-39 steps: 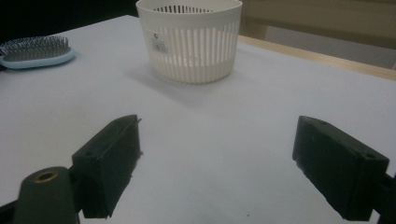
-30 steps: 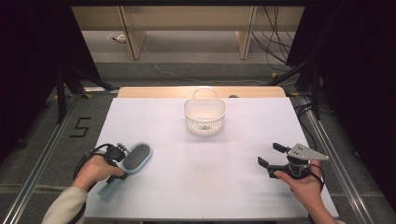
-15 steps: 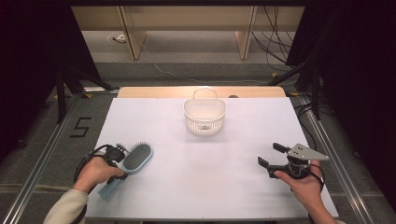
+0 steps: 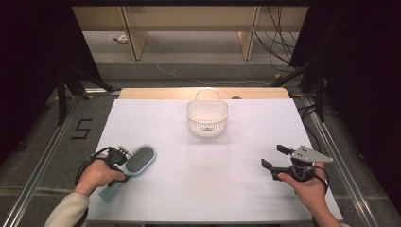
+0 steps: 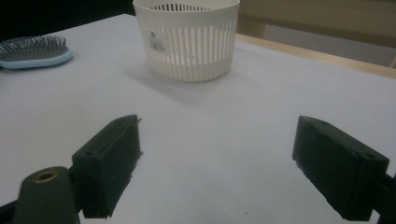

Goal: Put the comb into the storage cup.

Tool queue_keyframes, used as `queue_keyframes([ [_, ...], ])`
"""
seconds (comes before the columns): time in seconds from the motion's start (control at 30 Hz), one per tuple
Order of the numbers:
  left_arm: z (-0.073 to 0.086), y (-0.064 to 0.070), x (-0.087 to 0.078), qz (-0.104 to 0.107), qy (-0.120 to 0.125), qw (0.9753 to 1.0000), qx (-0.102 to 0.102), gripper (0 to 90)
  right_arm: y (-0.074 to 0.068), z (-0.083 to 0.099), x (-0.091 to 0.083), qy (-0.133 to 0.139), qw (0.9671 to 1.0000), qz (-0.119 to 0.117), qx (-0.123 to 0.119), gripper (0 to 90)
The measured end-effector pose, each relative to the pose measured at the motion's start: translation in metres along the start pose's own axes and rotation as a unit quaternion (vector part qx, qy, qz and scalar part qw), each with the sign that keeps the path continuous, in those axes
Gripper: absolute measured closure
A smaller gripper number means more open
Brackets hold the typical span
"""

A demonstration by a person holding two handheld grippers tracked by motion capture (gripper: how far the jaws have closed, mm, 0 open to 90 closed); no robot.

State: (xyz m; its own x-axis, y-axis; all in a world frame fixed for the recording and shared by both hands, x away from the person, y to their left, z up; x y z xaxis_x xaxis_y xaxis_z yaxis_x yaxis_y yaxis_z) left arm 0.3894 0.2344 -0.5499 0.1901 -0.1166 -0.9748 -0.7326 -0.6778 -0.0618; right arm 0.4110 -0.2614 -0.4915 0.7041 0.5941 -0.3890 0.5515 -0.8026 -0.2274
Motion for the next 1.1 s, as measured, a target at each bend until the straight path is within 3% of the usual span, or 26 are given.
queue_keyframes([
  [0.37, -0.001, -0.002, -0.004, -0.009, 0.018, 0.9998, 0.002, 69.7, 0.0, 0.0, 0.0, 0.0, 1.0, 0.0, 0.001, 16.0],
  [0.6, -0.007, -0.004, -0.014, -0.033, 0.055, 0.9979, 0.01, 69.7, 0.0, 0.0, 0.0, 0.001, 1.0, 0.001, 0.001, 16.1],
  [0.67, -0.009, -0.003, -0.018, -0.041, 0.078, 0.9961, 0.01, 69.7, 0.0, 0.0, 0.0, 0.002, 1.0, 0.001, 0.0, 16.1],
  [0.7, -0.009, -0.003, -0.018, -0.041, 0.078, 0.9961, 0.01, 69.7, 0.0, 0.0, 0.0, 0.002, 1.0, 0.001, 0.0, 16.1],
  [0.9, -0.013, -0.004, -0.023, -0.068, 0.148, 0.9862, -0.029, 69.7, -0.001, -0.001, 0.0, 0.002, 1.0, 0.0, 0.0, 16.1],
  [0.93, -0.013, -0.004, -0.023, -0.068, 0.148, 0.9862, -0.029, 69.7, -0.001, -0.001, 0.0, 0.002, 1.0, 0.0, 0.0, 16.1],
  [0.97, -0.012, -0.004, -0.025, -0.076, 0.16, 0.9835, -0.035, 69.7, -0.002, -0.001, 0.0, 0.004, 1.0, -0.002, -0.001, 16.1],
  [1.1, -0.009, -0.003, -0.025, -0.079, 0.176, 0.98, -0.046, 69.6, -0.001, -0.001, 0.0, 0.003, 1.0, -0.002, -0.002, 16.1],
])
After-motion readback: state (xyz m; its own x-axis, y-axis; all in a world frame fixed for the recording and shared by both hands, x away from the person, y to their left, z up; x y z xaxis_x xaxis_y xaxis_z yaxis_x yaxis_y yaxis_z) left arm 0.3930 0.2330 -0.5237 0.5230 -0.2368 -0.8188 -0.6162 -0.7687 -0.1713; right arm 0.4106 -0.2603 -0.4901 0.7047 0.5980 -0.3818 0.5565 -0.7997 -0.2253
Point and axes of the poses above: each handheld gripper's, and its own axes: x roughly forward along the jaws, z roughly out of its underside, y roughly to its right, the point moved 9 cm from there along x, roughly forward along the jaws, and after that the axes turned 13 degrees about x, right-handed, at the moved point
